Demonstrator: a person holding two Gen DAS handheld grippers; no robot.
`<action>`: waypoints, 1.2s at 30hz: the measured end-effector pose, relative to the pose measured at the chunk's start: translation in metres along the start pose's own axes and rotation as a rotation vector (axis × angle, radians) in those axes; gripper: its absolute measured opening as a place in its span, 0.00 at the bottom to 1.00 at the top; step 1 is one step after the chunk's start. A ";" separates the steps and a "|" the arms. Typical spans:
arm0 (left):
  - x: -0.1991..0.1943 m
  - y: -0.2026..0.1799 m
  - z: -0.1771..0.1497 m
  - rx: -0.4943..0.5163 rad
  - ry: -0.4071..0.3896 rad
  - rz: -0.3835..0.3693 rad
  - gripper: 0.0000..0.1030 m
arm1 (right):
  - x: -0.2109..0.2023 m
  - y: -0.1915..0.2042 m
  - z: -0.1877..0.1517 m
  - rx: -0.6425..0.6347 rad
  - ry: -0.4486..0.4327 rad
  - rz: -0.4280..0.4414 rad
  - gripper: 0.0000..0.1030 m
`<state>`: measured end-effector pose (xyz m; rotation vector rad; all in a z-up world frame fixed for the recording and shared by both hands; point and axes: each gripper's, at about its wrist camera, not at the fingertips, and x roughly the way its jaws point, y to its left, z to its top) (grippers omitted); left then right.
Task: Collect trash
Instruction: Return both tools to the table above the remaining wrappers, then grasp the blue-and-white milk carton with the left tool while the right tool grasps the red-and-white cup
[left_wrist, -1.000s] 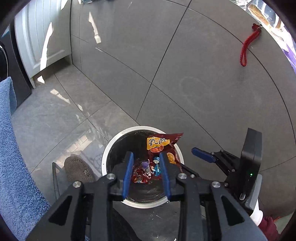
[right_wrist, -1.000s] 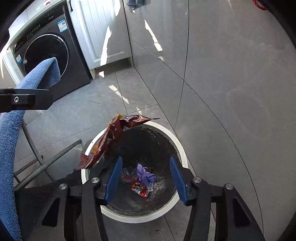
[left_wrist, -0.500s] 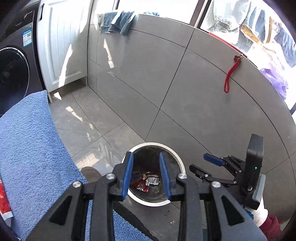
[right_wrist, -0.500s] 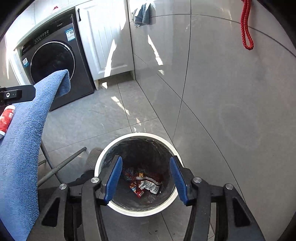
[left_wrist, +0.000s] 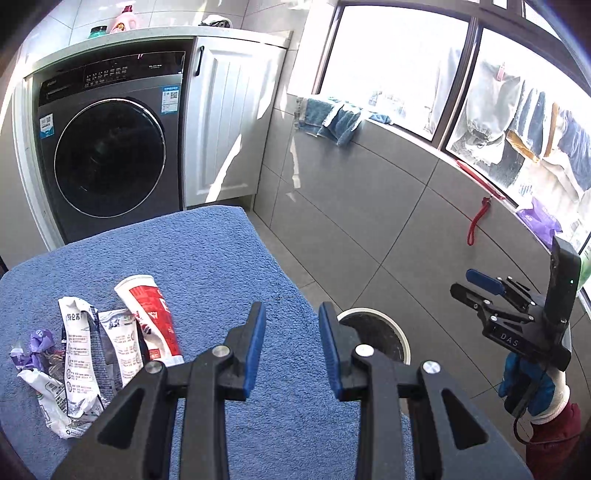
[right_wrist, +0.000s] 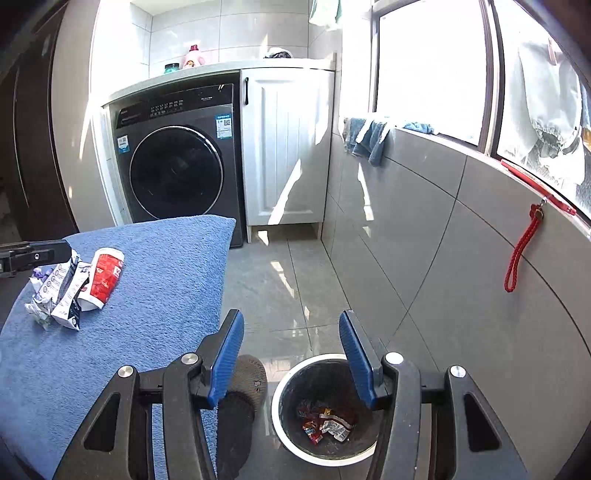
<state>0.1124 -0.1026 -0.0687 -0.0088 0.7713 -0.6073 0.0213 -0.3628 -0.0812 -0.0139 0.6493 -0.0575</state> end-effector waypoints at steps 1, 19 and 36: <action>-0.012 0.013 -0.004 -0.016 -0.012 0.007 0.28 | -0.004 0.010 0.006 -0.015 -0.012 0.012 0.50; -0.061 0.195 -0.058 -0.202 0.015 0.096 0.45 | 0.048 0.177 0.062 -0.221 0.022 0.233 0.52; 0.018 0.225 -0.061 -0.215 0.220 0.085 0.45 | 0.154 0.254 0.052 -0.234 0.167 0.432 0.52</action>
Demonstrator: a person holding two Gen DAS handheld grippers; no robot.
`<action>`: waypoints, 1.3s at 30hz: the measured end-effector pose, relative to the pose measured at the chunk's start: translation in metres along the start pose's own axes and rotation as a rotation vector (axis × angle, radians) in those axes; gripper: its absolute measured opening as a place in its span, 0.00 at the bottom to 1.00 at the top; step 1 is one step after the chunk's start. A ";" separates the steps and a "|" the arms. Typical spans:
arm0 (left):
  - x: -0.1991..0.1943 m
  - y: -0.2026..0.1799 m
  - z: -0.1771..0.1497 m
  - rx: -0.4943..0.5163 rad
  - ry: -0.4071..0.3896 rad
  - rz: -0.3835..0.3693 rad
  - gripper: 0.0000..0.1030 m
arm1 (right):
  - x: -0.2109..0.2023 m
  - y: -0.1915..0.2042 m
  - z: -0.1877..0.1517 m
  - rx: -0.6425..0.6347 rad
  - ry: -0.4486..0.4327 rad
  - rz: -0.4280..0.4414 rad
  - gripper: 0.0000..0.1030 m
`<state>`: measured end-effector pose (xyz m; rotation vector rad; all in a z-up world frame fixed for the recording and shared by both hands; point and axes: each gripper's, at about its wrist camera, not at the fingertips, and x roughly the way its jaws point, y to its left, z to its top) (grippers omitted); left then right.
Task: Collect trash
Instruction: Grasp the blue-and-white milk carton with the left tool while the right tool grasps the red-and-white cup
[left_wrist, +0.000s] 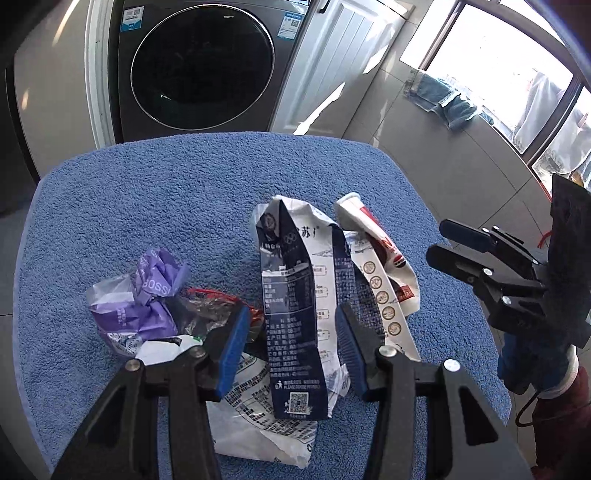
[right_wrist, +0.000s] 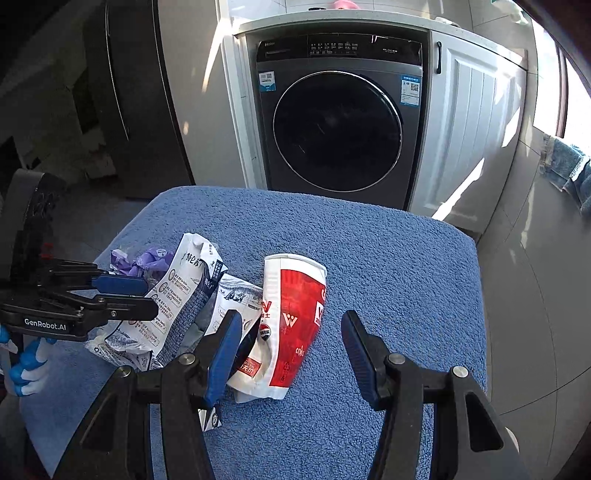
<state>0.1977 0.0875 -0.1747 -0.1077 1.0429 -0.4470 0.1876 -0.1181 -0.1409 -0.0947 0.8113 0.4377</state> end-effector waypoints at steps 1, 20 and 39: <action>0.002 -0.001 0.001 -0.002 0.009 -0.001 0.45 | 0.006 0.002 0.002 -0.001 0.003 0.012 0.52; 0.004 -0.019 0.010 -0.009 0.023 -0.022 0.29 | 0.035 -0.046 -0.020 0.115 0.070 0.040 0.38; -0.012 -0.047 0.005 -0.064 -0.009 -0.079 0.24 | 0.013 -0.065 -0.033 0.144 0.009 0.151 0.09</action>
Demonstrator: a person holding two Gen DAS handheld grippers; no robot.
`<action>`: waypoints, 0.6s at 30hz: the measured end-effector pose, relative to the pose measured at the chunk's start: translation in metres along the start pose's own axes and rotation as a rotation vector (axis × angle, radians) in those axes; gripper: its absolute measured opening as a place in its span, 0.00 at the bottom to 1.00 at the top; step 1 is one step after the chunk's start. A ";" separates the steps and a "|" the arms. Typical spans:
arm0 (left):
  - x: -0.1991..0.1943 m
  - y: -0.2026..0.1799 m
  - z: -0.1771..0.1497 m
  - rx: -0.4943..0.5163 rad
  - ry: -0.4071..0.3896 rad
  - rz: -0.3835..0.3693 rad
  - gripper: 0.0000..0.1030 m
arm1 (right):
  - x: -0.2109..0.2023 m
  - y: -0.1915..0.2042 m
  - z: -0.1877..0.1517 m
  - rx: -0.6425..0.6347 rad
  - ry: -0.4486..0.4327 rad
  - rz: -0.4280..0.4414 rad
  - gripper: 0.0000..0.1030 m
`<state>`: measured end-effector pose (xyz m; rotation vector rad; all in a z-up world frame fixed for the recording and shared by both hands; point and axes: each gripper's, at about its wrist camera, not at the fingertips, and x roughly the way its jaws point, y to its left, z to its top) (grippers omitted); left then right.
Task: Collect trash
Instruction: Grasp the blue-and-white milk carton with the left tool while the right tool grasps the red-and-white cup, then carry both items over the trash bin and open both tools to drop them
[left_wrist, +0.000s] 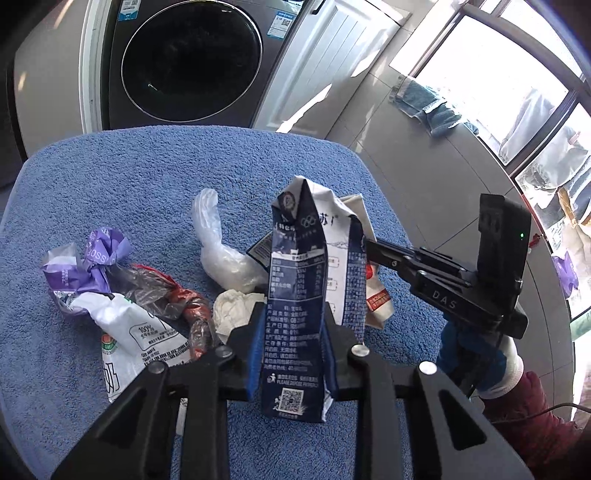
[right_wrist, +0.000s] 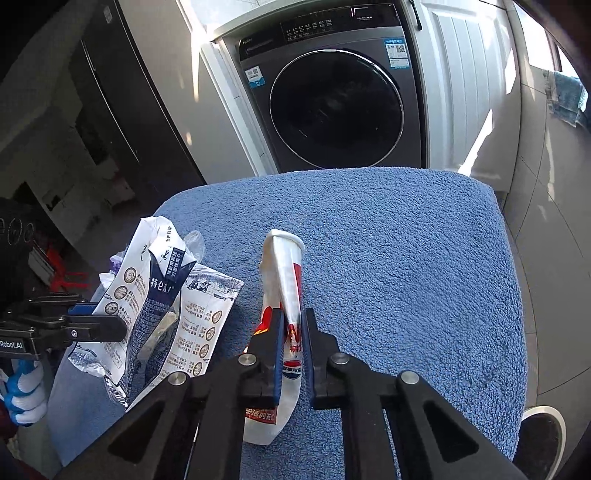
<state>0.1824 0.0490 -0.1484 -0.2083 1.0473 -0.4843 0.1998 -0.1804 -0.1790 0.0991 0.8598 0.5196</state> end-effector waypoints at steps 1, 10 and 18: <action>-0.005 0.000 -0.002 -0.003 -0.008 0.001 0.24 | -0.005 0.002 -0.001 -0.002 -0.009 -0.005 0.09; -0.067 0.000 -0.008 -0.005 -0.126 0.049 0.24 | -0.067 0.021 -0.011 -0.042 -0.087 -0.052 0.09; -0.140 -0.007 -0.020 -0.012 -0.269 0.106 0.24 | -0.131 0.048 -0.014 -0.081 -0.196 -0.079 0.09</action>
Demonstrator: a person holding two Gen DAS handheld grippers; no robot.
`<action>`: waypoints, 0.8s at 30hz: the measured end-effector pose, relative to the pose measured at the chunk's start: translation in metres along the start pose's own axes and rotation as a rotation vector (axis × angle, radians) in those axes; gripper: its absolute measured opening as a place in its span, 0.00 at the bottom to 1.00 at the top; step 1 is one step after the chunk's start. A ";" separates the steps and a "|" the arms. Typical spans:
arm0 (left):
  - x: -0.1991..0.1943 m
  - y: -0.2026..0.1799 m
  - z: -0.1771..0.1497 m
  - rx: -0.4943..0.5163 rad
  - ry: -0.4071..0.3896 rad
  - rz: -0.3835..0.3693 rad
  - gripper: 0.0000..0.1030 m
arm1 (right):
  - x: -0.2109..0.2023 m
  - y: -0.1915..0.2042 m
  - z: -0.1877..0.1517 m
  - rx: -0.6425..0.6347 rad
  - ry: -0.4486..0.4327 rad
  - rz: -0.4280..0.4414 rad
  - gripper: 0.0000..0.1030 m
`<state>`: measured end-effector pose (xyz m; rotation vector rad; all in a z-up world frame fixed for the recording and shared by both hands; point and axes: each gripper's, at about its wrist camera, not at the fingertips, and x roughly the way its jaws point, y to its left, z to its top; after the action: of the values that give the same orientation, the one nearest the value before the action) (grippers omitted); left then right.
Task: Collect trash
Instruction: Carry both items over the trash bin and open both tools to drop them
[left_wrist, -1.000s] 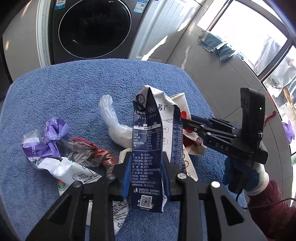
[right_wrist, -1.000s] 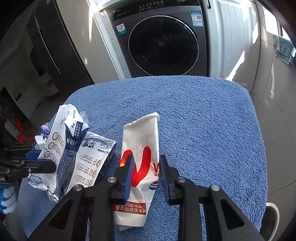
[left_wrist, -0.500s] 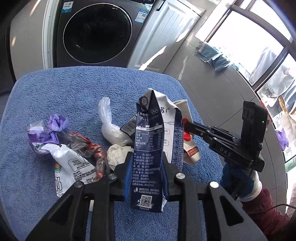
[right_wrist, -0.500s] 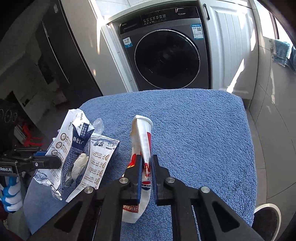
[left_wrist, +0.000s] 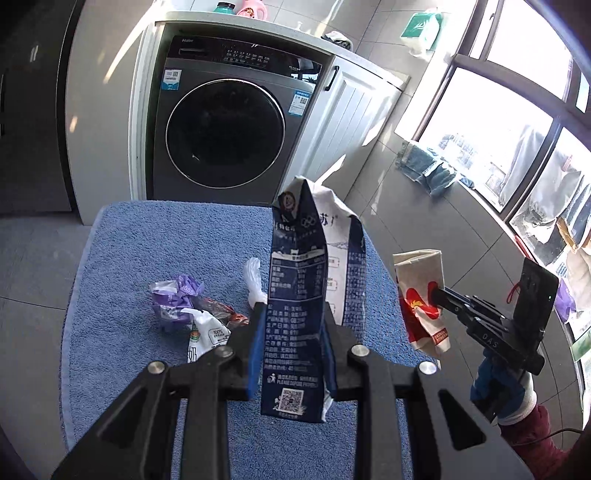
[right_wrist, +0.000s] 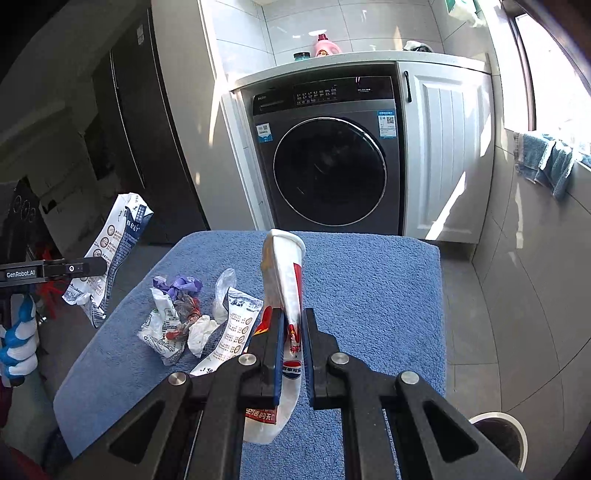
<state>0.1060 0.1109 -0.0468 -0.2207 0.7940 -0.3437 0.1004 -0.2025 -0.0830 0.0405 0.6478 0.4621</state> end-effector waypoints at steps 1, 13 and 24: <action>-0.009 -0.002 0.000 0.001 -0.018 0.006 0.24 | -0.007 0.000 0.004 -0.005 -0.016 -0.001 0.09; -0.060 -0.054 0.001 0.061 -0.129 0.056 0.24 | -0.090 0.003 0.005 -0.032 -0.155 -0.047 0.09; -0.041 -0.149 0.016 0.194 -0.124 -0.031 0.24 | -0.167 -0.054 -0.009 0.032 -0.257 -0.163 0.09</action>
<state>0.0581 -0.0097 0.0387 -0.0710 0.6308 -0.4296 0.0002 -0.3233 -0.0042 0.0751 0.4021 0.2829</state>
